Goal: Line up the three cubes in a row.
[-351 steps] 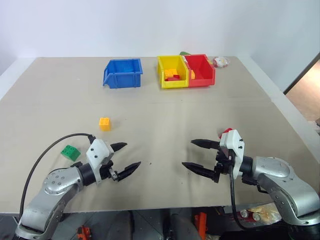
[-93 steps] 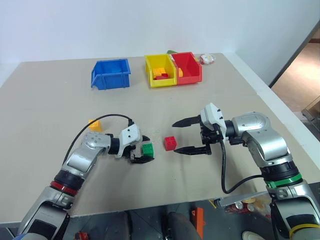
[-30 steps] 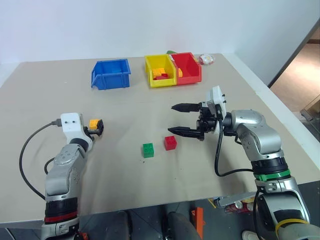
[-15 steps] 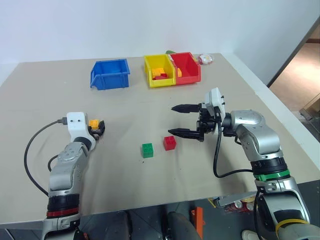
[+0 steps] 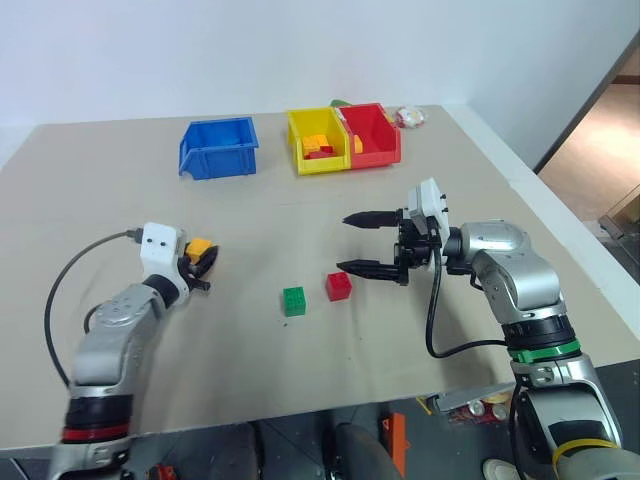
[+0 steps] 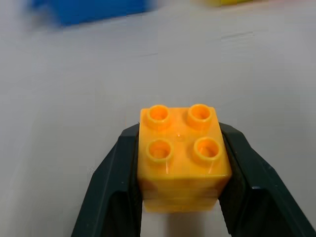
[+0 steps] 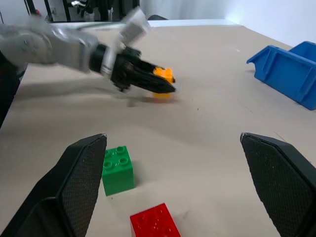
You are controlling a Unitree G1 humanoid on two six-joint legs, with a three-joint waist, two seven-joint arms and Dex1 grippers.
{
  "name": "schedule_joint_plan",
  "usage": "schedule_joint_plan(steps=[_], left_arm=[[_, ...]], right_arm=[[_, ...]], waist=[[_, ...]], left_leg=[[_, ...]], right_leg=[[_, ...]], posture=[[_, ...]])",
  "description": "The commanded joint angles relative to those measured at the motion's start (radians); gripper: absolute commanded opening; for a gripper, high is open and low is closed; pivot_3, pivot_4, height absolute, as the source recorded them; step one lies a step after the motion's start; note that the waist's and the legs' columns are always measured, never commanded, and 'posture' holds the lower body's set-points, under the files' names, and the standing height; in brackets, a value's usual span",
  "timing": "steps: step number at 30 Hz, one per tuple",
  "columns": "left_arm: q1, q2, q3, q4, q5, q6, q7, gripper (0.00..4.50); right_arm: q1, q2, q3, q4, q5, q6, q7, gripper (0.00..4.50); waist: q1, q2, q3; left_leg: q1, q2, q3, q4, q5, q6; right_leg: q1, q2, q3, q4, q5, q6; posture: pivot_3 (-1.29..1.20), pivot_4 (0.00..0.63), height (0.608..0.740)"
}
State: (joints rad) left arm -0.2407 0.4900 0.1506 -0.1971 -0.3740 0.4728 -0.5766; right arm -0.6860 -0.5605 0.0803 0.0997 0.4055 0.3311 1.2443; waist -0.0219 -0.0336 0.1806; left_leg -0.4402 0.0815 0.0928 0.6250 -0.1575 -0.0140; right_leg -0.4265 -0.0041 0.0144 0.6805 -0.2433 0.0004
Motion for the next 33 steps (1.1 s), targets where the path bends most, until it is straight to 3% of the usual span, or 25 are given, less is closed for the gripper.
schedule_joint_plan(steps=[1, 5, 14, 23, 33], left_arm=[[0.084, 0.140, -0.066, -0.072, -0.062, -0.140, -0.364, 1.36], [0.099, 0.252, -0.127, 0.057, -0.035, -0.266, -0.590, 1.36], [-0.087, 0.237, -0.204, 0.324, 0.022, -0.416, -0.771, 1.36], [-0.115, 0.194, -0.240, 0.341, 0.032, -0.443, -0.795, 1.36], [-0.130, 0.208, -0.222, 0.407, 0.053, -0.491, -0.776, 1.36]], right_arm=[[-0.035, -0.019, -0.012, -0.003, -0.002, -0.019, 0.016, 4.50], [-0.048, -0.023, -0.011, 0.027, -0.018, -0.040, 0.023, 4.50], [-0.026, -0.042, -0.010, 0.007, -0.022, -0.037, 0.026, 4.50], [-0.012, -0.061, -0.016, -0.013, -0.022, -0.028, 0.015, 4.50], [0.007, -0.074, -0.020, -0.043, -0.013, -0.002, 0.012, 4.50]], waist=[[0.000, 0.000, 0.000], [0.000, 0.001, 0.000], [0.000, 0.000, 0.000], [0.000, 0.000, 0.000], [0.000, 0.000, 0.000]], left_leg=[[0.001, 0.000, 0.001, -0.002, 0.000, -0.001], [0.003, 0.000, 0.004, -0.006, -0.001, -0.001], [0.000, 0.000, 0.007, -0.005, 0.000, -0.001], [-0.002, 0.001, 0.008, -0.005, -0.001, -0.001], [-0.002, 0.002, 0.009, -0.003, 0.000, 0.000]], right_leg=[[0.001, -0.001, 0.000, -0.001, 0.000, -0.002], [-0.001, -0.001, 0.001, 0.000, -0.002, -0.005], [-0.003, -0.001, 0.000, 0.000, -0.004, -0.002], [-0.007, 0.002, 0.002, 0.002, -0.005, 0.000], [-0.007, 0.002, 0.002, 0.002, -0.003, 0.000]], posture=[[0.00, 0.150, 0.740], [0.00, 0.150, 0.740], [0.00, 0.150, 0.740], [0.00, 0.150, 0.740], [0.00, 0.150, 0.740]])
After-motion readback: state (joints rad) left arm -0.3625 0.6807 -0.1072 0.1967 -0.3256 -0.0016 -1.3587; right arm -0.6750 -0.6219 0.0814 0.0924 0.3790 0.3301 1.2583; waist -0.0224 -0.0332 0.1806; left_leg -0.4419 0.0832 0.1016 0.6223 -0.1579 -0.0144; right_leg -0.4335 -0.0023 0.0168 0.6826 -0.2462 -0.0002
